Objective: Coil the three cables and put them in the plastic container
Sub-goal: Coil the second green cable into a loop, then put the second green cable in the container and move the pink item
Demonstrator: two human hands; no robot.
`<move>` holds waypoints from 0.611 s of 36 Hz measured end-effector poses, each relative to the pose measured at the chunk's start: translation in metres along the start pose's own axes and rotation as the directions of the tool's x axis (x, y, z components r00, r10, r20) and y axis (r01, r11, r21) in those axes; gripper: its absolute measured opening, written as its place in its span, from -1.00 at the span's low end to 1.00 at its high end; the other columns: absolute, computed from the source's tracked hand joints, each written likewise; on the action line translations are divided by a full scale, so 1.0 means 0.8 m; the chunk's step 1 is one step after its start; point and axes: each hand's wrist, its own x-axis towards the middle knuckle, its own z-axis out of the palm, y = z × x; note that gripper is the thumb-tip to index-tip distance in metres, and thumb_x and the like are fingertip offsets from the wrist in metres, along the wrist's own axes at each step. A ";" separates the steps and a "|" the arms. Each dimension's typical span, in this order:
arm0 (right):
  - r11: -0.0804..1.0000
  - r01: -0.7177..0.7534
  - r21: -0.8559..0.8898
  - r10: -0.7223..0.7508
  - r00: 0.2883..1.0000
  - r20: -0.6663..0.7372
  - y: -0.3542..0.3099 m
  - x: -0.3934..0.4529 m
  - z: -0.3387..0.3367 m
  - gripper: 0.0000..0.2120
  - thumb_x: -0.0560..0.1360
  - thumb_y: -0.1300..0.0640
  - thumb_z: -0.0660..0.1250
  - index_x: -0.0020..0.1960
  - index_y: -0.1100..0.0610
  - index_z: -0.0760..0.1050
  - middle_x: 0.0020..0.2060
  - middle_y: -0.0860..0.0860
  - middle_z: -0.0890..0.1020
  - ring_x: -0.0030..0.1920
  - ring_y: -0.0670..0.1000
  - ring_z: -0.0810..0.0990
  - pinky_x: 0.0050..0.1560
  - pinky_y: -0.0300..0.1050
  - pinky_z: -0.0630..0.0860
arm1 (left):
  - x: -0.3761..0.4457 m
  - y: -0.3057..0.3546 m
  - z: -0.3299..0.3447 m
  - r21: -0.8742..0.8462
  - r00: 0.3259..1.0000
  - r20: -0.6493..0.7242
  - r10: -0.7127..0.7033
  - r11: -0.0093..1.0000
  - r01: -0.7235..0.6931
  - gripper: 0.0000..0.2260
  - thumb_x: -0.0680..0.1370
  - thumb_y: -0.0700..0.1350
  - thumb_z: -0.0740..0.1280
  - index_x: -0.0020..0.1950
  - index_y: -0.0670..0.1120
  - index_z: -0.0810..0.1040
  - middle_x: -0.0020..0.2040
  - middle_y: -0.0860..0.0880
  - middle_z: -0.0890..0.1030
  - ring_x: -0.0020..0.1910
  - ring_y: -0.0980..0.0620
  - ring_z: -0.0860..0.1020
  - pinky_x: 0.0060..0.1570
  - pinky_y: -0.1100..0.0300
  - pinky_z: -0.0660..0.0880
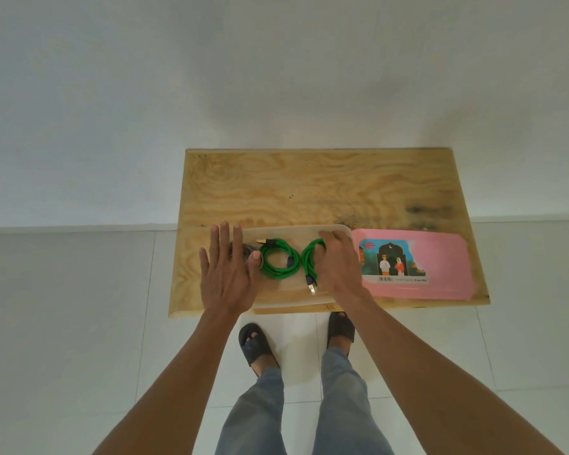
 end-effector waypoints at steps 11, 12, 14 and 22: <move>0.992 -0.027 0.123 0.031 0.999 -0.028 -0.013 -0.010 -0.036 -0.66 0.60 0.24 0.25 0.37 0.19 0.48 0.32 0.18 0.53 0.32 0.17 0.48 0.32 0.03 0.41 | -0.001 0.008 -0.043 -0.078 0.999 0.042 0.003 0.997 0.000 -0.39 0.63 0.22 -0.18 0.64 -0.02 -0.06 0.65 -0.04 -0.06 0.62 -0.01 -0.15 0.57 -0.11 -0.09; 0.992 -0.030 0.126 0.035 0.999 -0.038 -0.014 -0.010 -0.040 -0.65 0.60 0.23 0.25 0.38 0.18 0.47 0.32 0.18 0.53 0.33 0.17 0.48 0.34 0.04 0.41 | 0.000 0.011 -0.048 -0.083 0.999 0.040 0.010 0.997 -0.006 -0.37 0.61 0.23 -0.20 0.64 -0.02 -0.05 0.65 -0.04 -0.06 0.62 -0.01 -0.15 0.57 -0.10 -0.10; 0.988 -0.043 0.149 0.053 0.997 -0.060 -0.017 -0.012 -0.052 -0.65 0.61 0.21 0.25 0.39 0.16 0.46 0.33 0.15 0.53 0.35 0.15 0.46 0.36 0.00 0.39 | 0.002 0.017 -0.055 -0.090 0.999 0.031 0.029 0.996 -0.026 -0.38 0.62 0.22 -0.19 0.64 -0.03 -0.04 0.65 -0.05 -0.04 0.62 -0.01 -0.13 0.57 -0.10 -0.09; 0.951 -0.018 0.309 0.072 0.984 -0.163 -0.012 -0.013 -0.109 -0.65 0.60 0.18 0.28 0.38 0.14 0.48 0.25 0.13 0.58 0.27 0.10 0.54 0.33 -0.15 0.37 | 0.021 0.077 -0.088 -0.177 0.992 -0.047 0.119 0.976 -0.126 -0.44 0.67 0.19 -0.04 0.63 -0.02 0.04 0.63 -0.09 0.08 0.62 -0.05 -0.01 0.56 -0.11 -0.01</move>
